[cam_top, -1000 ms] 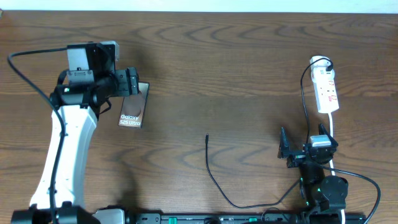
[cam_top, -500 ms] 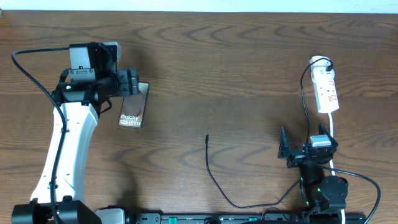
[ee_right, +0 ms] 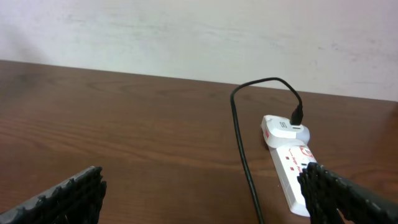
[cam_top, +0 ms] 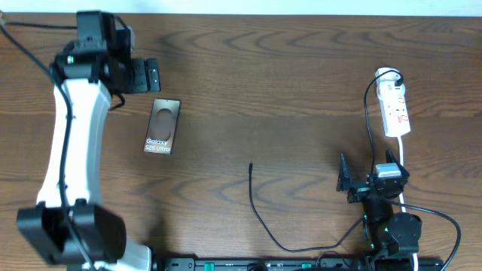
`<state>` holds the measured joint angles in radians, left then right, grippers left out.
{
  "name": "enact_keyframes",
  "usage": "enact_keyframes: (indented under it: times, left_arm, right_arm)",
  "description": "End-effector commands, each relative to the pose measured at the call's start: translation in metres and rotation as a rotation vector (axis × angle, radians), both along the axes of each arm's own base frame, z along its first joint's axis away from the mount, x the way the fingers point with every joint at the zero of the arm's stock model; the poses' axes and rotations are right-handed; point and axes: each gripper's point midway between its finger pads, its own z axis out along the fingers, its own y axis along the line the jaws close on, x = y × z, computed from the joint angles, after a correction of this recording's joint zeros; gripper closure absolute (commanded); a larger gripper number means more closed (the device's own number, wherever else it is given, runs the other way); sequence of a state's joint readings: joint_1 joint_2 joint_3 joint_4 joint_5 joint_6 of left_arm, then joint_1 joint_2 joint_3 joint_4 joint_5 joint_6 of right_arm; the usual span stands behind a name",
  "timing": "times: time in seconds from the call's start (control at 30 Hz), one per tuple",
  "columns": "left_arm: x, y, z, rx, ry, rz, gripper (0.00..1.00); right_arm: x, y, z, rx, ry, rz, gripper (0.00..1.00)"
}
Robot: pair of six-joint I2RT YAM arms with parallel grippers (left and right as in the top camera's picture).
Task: Plug charger to phone and switch on socket
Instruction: 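Move the left gripper forward over the Galaxy phone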
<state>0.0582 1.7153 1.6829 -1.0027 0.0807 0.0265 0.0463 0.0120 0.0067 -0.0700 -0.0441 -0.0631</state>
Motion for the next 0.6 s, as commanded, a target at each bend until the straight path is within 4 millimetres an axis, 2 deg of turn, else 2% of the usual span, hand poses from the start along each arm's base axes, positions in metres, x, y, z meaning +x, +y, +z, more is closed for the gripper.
enact_keyframes:
  times: [0.0,0.1,0.4,0.57]
  left_arm:
    - [0.010,0.000,-0.019,-0.002,0.097,-0.041,0.02]
    - [0.009,-0.004,-0.046,-0.018,0.177,-0.074,0.02]
    - [0.011,-0.004,-0.106,-0.033,0.330,-0.075,0.02]
    - [0.013,-0.004,-0.122,-0.036,0.352,-0.074,0.02]
  right_arm:
    - [0.000,-0.002,0.000,-0.014,-0.002,-0.009,0.01]
    - [0.000,-0.002,0.000,-0.013,-0.002,-0.009,0.01]
    - [0.000,-0.002,0.000,-0.013,-0.002,-0.009,0.01]
    - [0.000,-0.002,0.000,-0.014,-0.002,-0.009,0.01]
